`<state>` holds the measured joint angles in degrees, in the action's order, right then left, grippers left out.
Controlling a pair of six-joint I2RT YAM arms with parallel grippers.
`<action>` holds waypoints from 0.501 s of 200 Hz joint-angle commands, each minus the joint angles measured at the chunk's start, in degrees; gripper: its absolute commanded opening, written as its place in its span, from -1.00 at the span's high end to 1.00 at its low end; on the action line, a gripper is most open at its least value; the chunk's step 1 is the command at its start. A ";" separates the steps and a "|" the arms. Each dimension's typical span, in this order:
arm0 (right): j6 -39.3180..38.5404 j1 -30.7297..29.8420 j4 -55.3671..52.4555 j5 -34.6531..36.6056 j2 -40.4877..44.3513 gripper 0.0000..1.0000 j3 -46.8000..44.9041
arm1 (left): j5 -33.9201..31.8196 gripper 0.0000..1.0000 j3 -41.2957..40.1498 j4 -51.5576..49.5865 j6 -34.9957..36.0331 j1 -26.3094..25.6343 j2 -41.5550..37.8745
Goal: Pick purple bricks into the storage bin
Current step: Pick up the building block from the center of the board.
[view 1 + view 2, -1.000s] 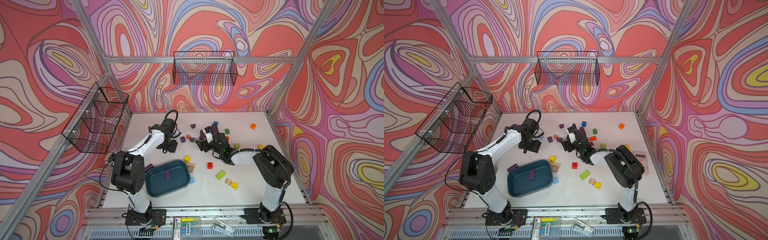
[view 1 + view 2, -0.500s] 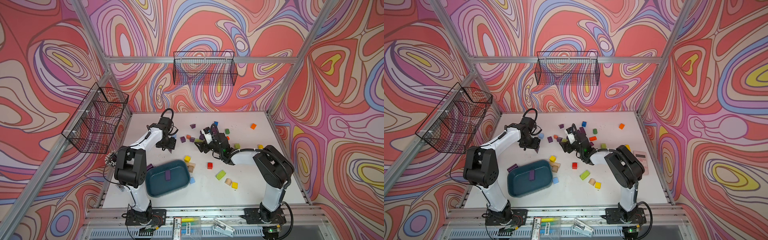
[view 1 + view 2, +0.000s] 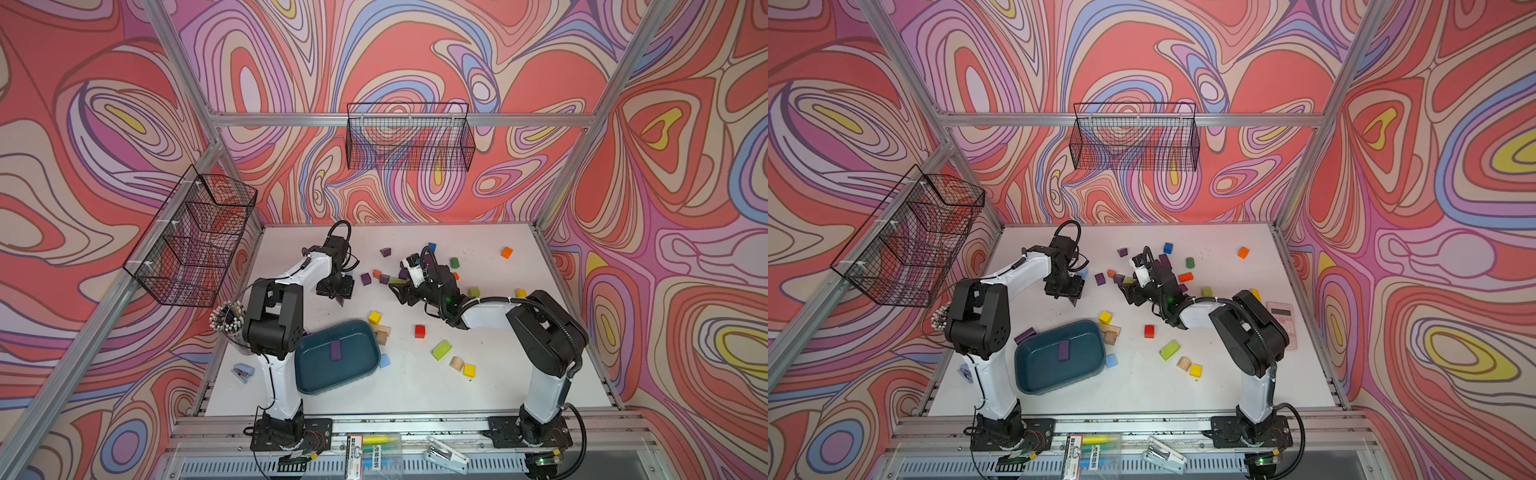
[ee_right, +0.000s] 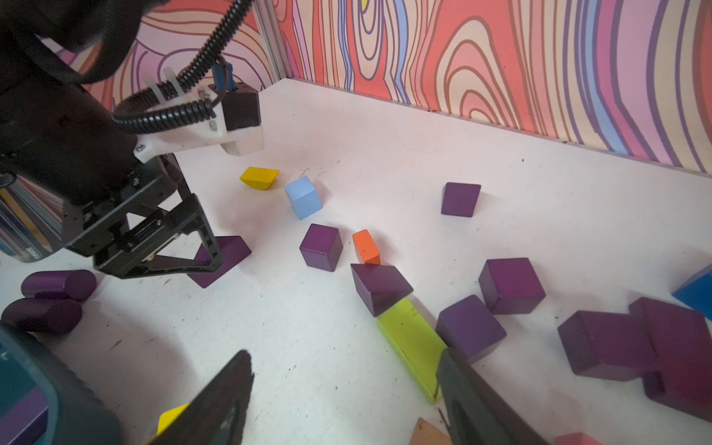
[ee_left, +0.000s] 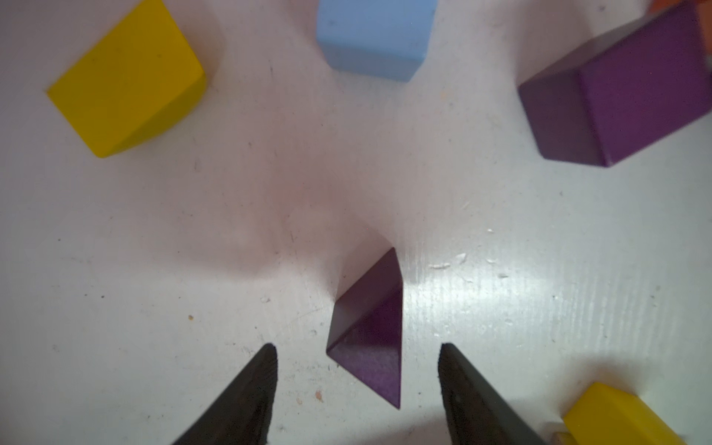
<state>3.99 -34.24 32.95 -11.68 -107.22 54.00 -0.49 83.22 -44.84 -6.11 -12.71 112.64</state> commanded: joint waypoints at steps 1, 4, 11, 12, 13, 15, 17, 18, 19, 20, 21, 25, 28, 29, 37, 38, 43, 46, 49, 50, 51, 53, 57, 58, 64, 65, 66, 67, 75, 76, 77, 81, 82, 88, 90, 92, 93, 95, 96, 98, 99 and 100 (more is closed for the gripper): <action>0.14 0.18 0.01 -0.63 0.64 -0.58 1.29 | -0.83 -0.35 1.86 -0.60 -0.39 0.05 1.63; 0.14 0.22 0.01 -0.62 0.64 -0.58 1.29 | -0.68 -0.35 1.87 -0.60 -0.39 0.05 1.83; 0.23 0.23 0.02 -0.64 0.65 -0.58 1.26 | -0.82 -0.34 1.97 -0.60 -0.49 0.05 2.13; 0.27 0.18 0.06 -0.63 0.63 -0.58 1.27 | -0.87 -0.34 1.96 -0.60 -0.48 0.05 2.23; 0.25 0.16 0.08 -0.63 0.66 -0.58 1.28 | -0.89 -0.34 1.95 -0.60 -0.53 0.05 2.27; 0.28 0.27 0.09 -0.69 0.69 -0.58 1.22 | -0.91 -0.34 1.97 -0.60 -0.54 0.05 2.35; 0.24 0.30 0.10 -0.64 0.69 -0.58 1.27 | -0.91 -0.33 2.08 -0.56 -0.63 0.05 2.46; 0.24 0.31 0.10 -0.63 0.65 -0.58 1.28 | -0.91 -0.33 2.10 -0.53 -0.60 0.05 2.52; 0.23 0.27 0.10 -0.63 0.67 -0.58 1.28 | -0.91 -0.34 2.07 -0.48 -0.59 0.05 2.60; 0.19 0.29 0.10 -0.67 0.64 -0.58 1.28 | -0.91 -0.34 2.09 -0.50 -0.58 0.05 2.64; 0.25 0.30 0.10 -0.65 0.67 -0.58 1.24 | -0.91 -0.33 2.11 -0.55 -0.57 0.05 2.70; 0.28 0.31 0.10 -0.62 0.69 -0.58 1.25 | -0.91 -0.32 2.25 -0.52 -0.65 0.05 2.88; 0.38 0.31 0.10 -0.70 0.54 -0.58 1.20 | -0.91 -0.31 2.28 -0.51 -0.59 0.05 3.02; 0.35 0.31 0.10 -0.70 0.57 -0.58 1.24 | -0.91 -0.30 2.29 -0.56 -0.63 0.05 3.06; 0.32 0.30 0.10 -0.72 0.46 -0.58 1.28 | -0.87 -0.28 2.57 -0.60 -0.74 0.05 3.44; 0.32 0.31 0.10 -0.72 0.44 -0.58 1.28 | -0.94 -0.28 2.61 -0.60 -0.79 0.05 3.49; 0.33 0.35 0.02 -0.71 0.46 -0.58 1.29 | -0.98 -0.27 2.83 -0.60 -0.91 0.05 3.70; 0.37 0.38 0.01 -0.71 0.46 -0.58 1.29 | -1.04 -0.27 2.97 -0.59 -1.05 0.05 3.82; 0.37 0.33 0.01 -0.67 0.49 -0.58 1.36 | -1.08 -0.26 3.04 -0.60 -1.14 0.05 3.99; 0.39 0.32 0.01 -0.64 0.51 -0.58 1.37 | -1.09 -0.25 3.06 -0.60 -1.16 0.05 4.04; 0.35 0.36 -0.03 -0.63 0.47 -0.58 1.37 | -1.09 -0.25 3.12 -0.60 -1.17 0.05 4.06; 0.33 0.37 -0.07 -0.62 0.44 -0.58 1.37 | -1.09 -0.24 3.23 -0.64 -1.27 0.05 4.12; 0.33 0.35 -0.07 -0.66 0.52 -0.58 1.37 | -1.00 -0.22 3.41 -0.61 -1.41 0.05 4.28; 0.37 0.33 -0.07 -0.64 0.47 -0.58 1.37 | -1.00 -0.22 3.43 -0.74 -1.43 0.05 4.31; 0.44 0.41 -0.03 -0.64 0.58 -0.57 1.37 | -0.91 -0.20 3.73 -0.84 -1.58 0.05 4.55; 0.47 0.40 -0.06 -0.63 0.55 -0.57 1.33 | -0.91 -0.20 3.80 -0.85 -1.60 0.05 4.58; 0.44 0.45 -0.07 -0.63 0.53 -0.57 1.31 | -0.91 -0.20 3.84 -0.90 -1.61 0.05 4.64; 0.46 0.47 -0.07 -0.62 0.53 -0.57 1.30 | -0.91 -0.20 3.86 -0.88 -1.62 0.05 4.71; 0.41 0.48 0.01 -0.64 0.53 -0.57 1.29 | -0.79 -0.17 4.12 -0.94 -1.84 0.05 5.03; 0.41 0.48 0.01 -0.63 0.57 -0.57 1.29 | -0.81 -0.16 4.13 -0.95 -1.86 0.10 5.08; 0.41 0.49 0.01 -0.63 0.59 -0.57 1.33 | -0.77 -0.15 4.14 -0.95 -1.88 0.08 5.11; 0.41 0.47 0.01 -0.62 0.52 -0.58 1.29 | -0.75 -0.13 4.37 -1.12 -1.95 0.05 5.25; 0.41 0.48 0.01 -0.62 0.57 -0.57 1.29 | -0.75 -0.12 4.43 -1.12 -1.97 0.05 5.33; 0.41 0.43 0.01 -0.56 0.50 -0.57 1.29 | -0.74 -0.09 4.71 -1.34 -2.08 0.05 5.65; 0.41 0.45 0.01 -0.54 0.52 -0.58 1.29 | -0.76 -0.09 4.83 -1.38 -2.07 0.05 5.79; 0.43 0.50 0.01 -0.54 0.52 -0.58 1.29 | -0.79 -0.08 4.89 -1.48 -2.11 0.05 5.83; 0.46 0.54 0.05 -0.54 0.48 -0.57 1.33 | -0.81 -0.07 4.95 -1.48 -2.13 0.05 5.83; 0.44 0.50 0.09 -0.53 0.46 -0.57 1.30 | -0.84 -0.07 4.98 -1.48 -2.19 0.05 5.90; 0.42 0.54 0.09 -0.53 0.49 -0.57 1.34 | -0.79 -0.06 5.05 -1.52 -2.22 0.05 5.91; 0.45 0.57 0.05 -0.53 0.54 -0.58 1.30 | -0.88 -0.05 5.09 -1.60 -2.23 0.05 5.99; 0.43 0.57 0.07 -0.53 0.53 -0.58 1.25 | -0.90 -0.05 5.10 -1.63 -2.24 0.05 6.04; 0.42 0.53 0.09 -0.53 0.52 -0.57 1.27 | -0.91 -0.04 5.15 -1.64 -2.24 0.05 6.07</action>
<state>4.16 -34.04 32.56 -11.79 -107.22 54.33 -0.67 86.43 -44.91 -7.29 -12.71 117.05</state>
